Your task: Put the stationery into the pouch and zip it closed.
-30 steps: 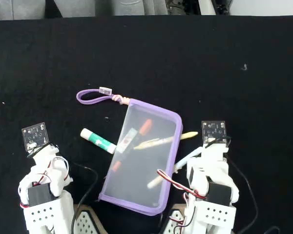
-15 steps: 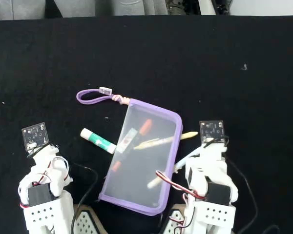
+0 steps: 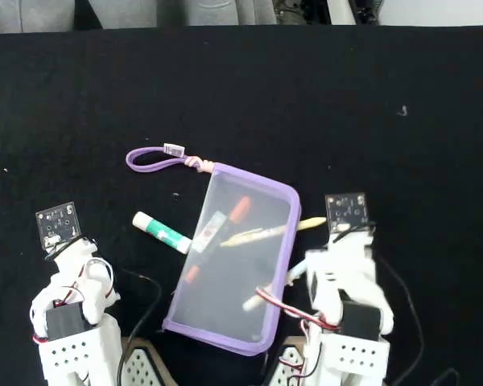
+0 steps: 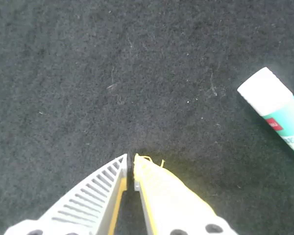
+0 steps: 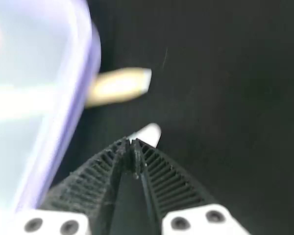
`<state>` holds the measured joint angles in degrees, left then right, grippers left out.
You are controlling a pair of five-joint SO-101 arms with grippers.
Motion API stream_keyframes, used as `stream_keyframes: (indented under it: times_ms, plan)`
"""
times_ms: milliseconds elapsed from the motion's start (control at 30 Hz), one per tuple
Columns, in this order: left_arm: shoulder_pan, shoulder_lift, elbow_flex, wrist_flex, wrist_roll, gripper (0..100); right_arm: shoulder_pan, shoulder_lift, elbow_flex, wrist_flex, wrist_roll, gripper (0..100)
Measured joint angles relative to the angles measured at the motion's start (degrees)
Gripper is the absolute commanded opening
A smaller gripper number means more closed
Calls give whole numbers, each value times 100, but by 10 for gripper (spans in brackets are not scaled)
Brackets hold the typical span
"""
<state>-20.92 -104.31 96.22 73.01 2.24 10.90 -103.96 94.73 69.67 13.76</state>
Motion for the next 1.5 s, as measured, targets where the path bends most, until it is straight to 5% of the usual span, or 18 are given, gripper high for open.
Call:
stream_keyframes:
  times_ms: [233,333,600,1100,1500]
  plan:
    - [0,0,0,0,0,30,396,0,-1002,-1512,826,72]
    - [0,0,0,0,0,30,-149,0,-1257,-1890,905,187]
    - [0,0,0,0,0,30,-1776,536,-2347,-2171,703,156]
    - [0,0,0,0,0,30,-3736,8149,-7727,-1213,220,156]
    - [0,0,0,0,0,30,-4062,12818,-11297,-774,220,156]
